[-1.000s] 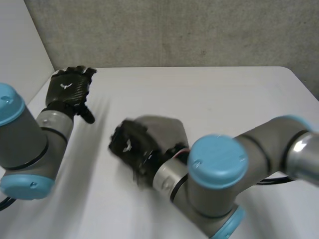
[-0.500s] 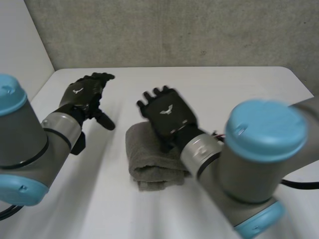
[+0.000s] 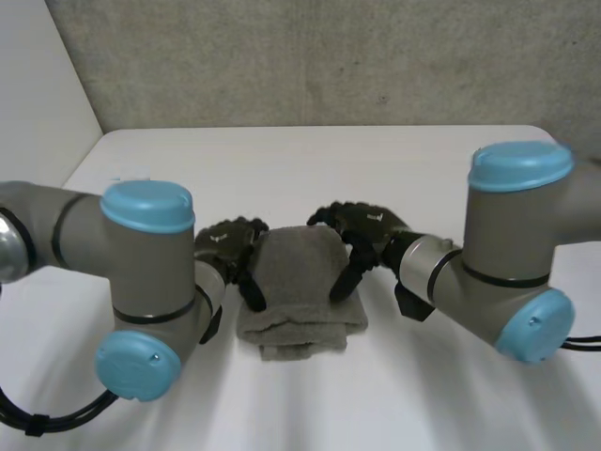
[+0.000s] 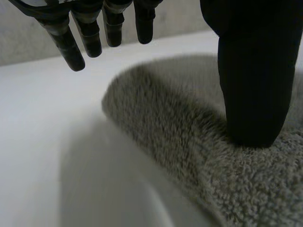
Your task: Fold the towel.
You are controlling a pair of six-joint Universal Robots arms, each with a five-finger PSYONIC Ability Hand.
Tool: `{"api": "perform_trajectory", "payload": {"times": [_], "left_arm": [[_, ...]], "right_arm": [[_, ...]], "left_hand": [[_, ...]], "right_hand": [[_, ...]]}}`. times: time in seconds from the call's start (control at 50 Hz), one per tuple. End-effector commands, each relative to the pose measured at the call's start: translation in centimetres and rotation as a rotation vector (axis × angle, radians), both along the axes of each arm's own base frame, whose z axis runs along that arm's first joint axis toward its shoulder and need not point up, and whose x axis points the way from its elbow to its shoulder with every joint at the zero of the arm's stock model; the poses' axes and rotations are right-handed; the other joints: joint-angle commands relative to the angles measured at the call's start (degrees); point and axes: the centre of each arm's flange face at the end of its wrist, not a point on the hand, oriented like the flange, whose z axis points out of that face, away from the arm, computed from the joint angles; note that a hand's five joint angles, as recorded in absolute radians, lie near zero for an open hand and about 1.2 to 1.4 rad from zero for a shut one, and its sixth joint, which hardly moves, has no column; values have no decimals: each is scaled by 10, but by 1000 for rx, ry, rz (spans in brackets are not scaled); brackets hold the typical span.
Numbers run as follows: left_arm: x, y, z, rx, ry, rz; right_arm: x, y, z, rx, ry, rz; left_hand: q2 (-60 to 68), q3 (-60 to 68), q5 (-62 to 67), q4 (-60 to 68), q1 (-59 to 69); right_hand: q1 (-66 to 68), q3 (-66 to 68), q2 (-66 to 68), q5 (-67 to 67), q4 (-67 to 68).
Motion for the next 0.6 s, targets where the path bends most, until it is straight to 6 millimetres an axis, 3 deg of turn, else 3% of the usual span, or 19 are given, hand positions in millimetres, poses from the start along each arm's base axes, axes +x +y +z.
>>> {"api": "perform_trajectory", "payload": {"times": [0.02,0.12,0.2,0.22,0.24,0.26,0.28,0.3,0.32,0.34,0.36,0.38,0.4,0.42,0.44,0.46,0.48,0.56,0.6], "left_arm": [[0,0,-30,-22,-76,-38],[0,0,-31,-63,-105,-65],[-3,0,-16,-104,-102,-75],[-5,1,8,-160,-68,-74],[-5,1,25,-199,-44,-70],[-5,1,26,-199,-43,-70],[-5,1,46,-246,-13,-69],[-5,1,70,-301,20,-65],[-5,1,70,-301,20,-65],[-1,2,103,-374,62,-52],[-1,2,104,-375,63,-52],[3,4,129,-431,95,-44],[3,5,130,-431,96,-44],[10,5,156,-484,132,-26],[21,2,180,-532,157,10],[21,2,180,-532,157,10],[33,0,198,-557,168,43],[55,5,232,-527,177,92],[63,5,234,-477,176,112]], "right_arm": [[2,-4,-36,-31,133,48],[2,-6,-43,-72,190,59],[-2,-11,-18,-162,211,7],[-4,-12,3,-216,191,-18],[-4,-12,3,-216,191,-18],[-6,-14,20,-256,174,-40],[-6,-14,20,-257,173,-40],[-9,-15,41,-303,142,-64],[-13,-18,63,-357,102,-98],[-13,-18,64,-358,102,-99],[-24,-24,95,-438,59,-172],[-34,-26,122,-499,28,-236],[-34,-26,122,-500,28,-236],[-44,-26,146,-552,3,-295],[-44,-26,146,-553,2,-295],[-53,-24,168,-600,-20,-354],[-63,-21,187,-639,-32,-410],[-83,-16,210,-663,-26,-494],[-88,-11,217,-658,-20,-499]], "left_hand": [[6,5,-15,4,0],[6,5,-15,4,0],[6,5,-15,4,0],[6,5,-15,4,0],[6,5,-15,4,0],[6,5,-15,4,0],[6,5,-15,4,0],[10,9,-11,8,4],[10,9,-11,8,4],[25,24,4,23,19],[25,24,4,23,19],[40,39,19,38,34],[40,39,19,38,35],[40,39,19,38,35],[42,41,21,40,36],[42,41,21,40,36],[43,42,23,42,38],[38,37,18,37,33],[33,32,13,32,28]], "right_hand": [[-22,-23,-35,-35,-34],[-22,-23,-35,-35,-34],[-22,-23,-35,-35,-34],[-22,-23,-35,-35,-34],[-22,-23,-35,-35,-34],[-22,-23,-35,-35,-34],[-22,-23,-35,-35,-34],[-22,-23,-35,-35,-34],[-22,-23,-35,-35,-34],[-22,-23,-35,-35,-34],[-22,-23,-35,-35,-34],[-22,-23,-35,-35,-34],[-22,-23,-35,-35,-34],[-22,-23,-35,-35,-34],[-22,-23,-35,-35,-34],[-22,-23,-35,-35,-34],[-22,-23,-35,-35,-34],[-22,-23,-35,-35,-34],[-22,-23,-35,-35,-34]]}}
